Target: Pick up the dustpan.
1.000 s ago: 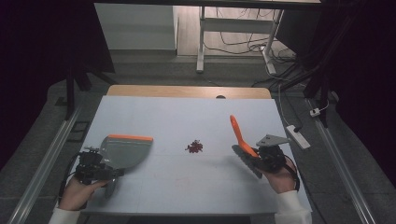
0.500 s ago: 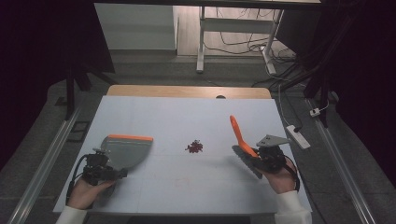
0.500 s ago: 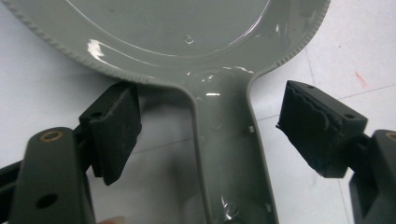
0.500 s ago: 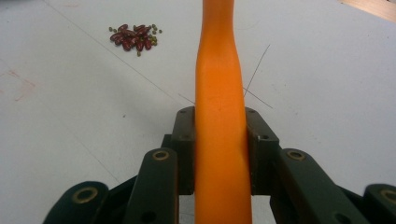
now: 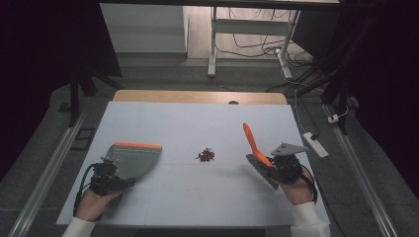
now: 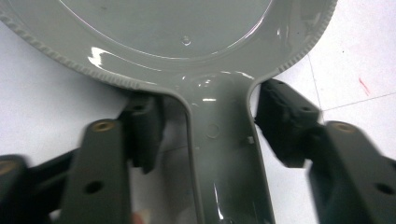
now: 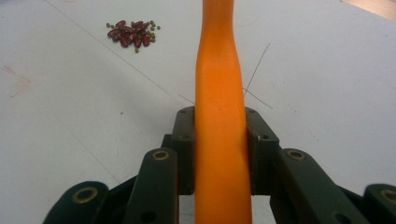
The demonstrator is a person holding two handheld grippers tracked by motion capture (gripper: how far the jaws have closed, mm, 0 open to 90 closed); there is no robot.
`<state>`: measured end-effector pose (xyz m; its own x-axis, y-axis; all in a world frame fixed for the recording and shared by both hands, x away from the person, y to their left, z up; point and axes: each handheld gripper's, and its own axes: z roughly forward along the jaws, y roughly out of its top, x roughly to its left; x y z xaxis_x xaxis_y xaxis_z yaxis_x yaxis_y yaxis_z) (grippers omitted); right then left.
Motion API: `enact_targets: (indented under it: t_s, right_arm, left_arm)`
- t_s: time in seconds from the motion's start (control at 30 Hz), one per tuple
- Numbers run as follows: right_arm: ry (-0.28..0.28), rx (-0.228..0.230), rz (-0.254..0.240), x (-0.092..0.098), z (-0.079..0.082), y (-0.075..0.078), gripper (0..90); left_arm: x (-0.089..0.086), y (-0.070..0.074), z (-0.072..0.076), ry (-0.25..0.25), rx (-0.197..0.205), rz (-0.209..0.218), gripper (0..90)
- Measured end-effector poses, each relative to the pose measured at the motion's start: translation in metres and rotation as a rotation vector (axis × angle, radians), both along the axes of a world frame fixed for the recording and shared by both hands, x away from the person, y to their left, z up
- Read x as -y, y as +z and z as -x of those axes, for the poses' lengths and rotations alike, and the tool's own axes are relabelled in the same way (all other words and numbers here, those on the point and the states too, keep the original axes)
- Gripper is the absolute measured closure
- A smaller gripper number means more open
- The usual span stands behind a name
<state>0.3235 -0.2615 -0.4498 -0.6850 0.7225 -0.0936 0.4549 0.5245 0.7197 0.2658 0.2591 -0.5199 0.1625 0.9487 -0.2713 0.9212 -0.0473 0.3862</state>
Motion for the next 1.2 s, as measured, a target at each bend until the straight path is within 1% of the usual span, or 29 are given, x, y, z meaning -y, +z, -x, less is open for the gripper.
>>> enact_targets:
  t_s: [0.03,0.1,0.17,0.2,0.23,0.33,0.43,0.53,0.7,0.77,0.93,1.03,1.1,1.17,1.2]
  right_arm:
    - [0.000,0.003,0.003,0.000,0.000,0.000,69.9]
    - [0.001,0.004,0.005,0.000,0.001,0.000,69.9]
    - [0.003,0.005,0.003,0.001,0.001,0.001,69.9]
    - [0.003,0.005,0.003,0.001,0.001,0.001,69.9]
    - [0.000,0.001,-0.004,0.001,0.001,0.001,69.9]
    - [0.017,-0.011,-0.030,0.001,0.001,0.001,69.9]
    - [0.026,-0.006,-0.025,-0.001,0.002,0.002,69.9]
    - [0.021,-0.002,-0.027,0.000,0.002,0.003,69.9]
    - [0.014,0.002,-0.037,0.003,0.002,0.004,69.9]
    - [0.014,0.003,-0.038,0.003,0.002,0.004,69.9]
    - [0.009,0.005,-0.038,0.004,0.002,0.004,69.9]
    - [0.011,0.005,-0.039,0.003,0.002,0.004,69.9]
    - [0.013,0.010,-0.039,0.003,0.002,0.005,69.9]
    - [0.012,0.008,-0.038,0.002,0.001,0.004,69.9]
    - [0.012,0.002,-0.045,0.002,0.001,0.004,69.9]
  left_arm:
    - [0.000,0.000,0.000,0.004,0.000,-0.001,53.2]
    - [0.000,0.001,0.000,0.003,-0.004,0.005,54.3]
    - [0.000,0.001,0.000,0.006,-0.003,0.006,57.9]
    - [0.000,0.001,0.001,0.012,0.001,0.001,57.9]
    - [-0.001,0.002,0.001,0.024,0.003,-0.010,61.0]
    - [-0.002,0.002,0.001,0.031,0.006,-0.004,61.4]
    - [-0.004,0.002,0.001,0.034,0.016,0.002,61.5]
    - [-0.008,0.003,0.002,0.038,0.032,0.015,61.7]
    - [-0.014,0.002,0.002,0.043,0.058,0.019,61.7]
    - [-0.016,0.002,0.002,0.043,0.070,0.032,61.7]
    - [-0.021,0.004,0.004,0.012,0.103,0.063,61.7]
    - [-0.022,0.005,0.006,-0.006,0.135,0.079,61.8]
    - [-0.023,0.006,0.006,-0.026,0.163,0.091,61.7]
    - [-0.025,0.007,0.007,-0.046,0.190,0.120,61.7]
    - [-0.026,0.008,0.007,-0.057,0.204,0.136,61.7]
